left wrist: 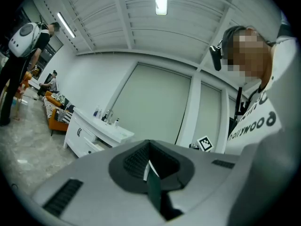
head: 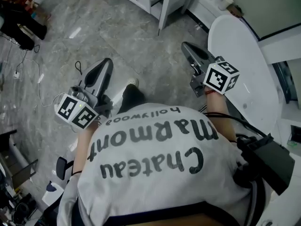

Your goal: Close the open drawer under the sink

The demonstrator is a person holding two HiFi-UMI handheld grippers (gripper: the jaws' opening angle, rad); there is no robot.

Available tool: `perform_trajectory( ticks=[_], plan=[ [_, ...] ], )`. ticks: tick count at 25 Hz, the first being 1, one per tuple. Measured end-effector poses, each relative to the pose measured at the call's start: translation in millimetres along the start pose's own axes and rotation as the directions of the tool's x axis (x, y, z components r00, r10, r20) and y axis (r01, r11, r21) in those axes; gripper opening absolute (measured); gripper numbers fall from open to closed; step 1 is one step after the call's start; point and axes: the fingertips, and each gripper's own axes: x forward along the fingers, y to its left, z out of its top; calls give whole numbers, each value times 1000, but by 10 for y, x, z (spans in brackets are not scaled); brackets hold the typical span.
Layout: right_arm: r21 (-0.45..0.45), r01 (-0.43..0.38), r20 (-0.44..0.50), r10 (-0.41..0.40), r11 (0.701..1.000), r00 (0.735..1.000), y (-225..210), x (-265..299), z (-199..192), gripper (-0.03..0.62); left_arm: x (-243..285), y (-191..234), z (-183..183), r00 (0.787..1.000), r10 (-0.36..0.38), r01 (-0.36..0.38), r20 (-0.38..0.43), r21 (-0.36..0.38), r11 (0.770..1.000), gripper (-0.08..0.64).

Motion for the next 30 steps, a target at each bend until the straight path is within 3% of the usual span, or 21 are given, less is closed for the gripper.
perform_trajectory(
  ticks=[5,10,14,17,22,30],
  plan=[
    [47,-44,20,43,998,999,95,136,-60,12,-114,169,-93,1000,20,-20,-7,8,1000,8],
    [45,-10,55,8,999,998,93,415,35,12,-58,602,-148,995,50,-40,-91,107,993,8],
    [79,-18,86,11,997,996,37,721,243,12,182,992,87,998,33,-26,-46,129,991,8],
    [56,12,78,-17,998,997,-33,1022,334,12,327,1303,284,1000,4,-2,-26,89,996,8],
    [71,45,94,-51,996,994,-82,1620,538,12,533,1796,521,994,-73,78,-82,63,995,8],
    [110,106,145,-121,988,982,-261,2464,859,12,918,2645,813,978,-121,144,-169,133,981,8]
  ],
)
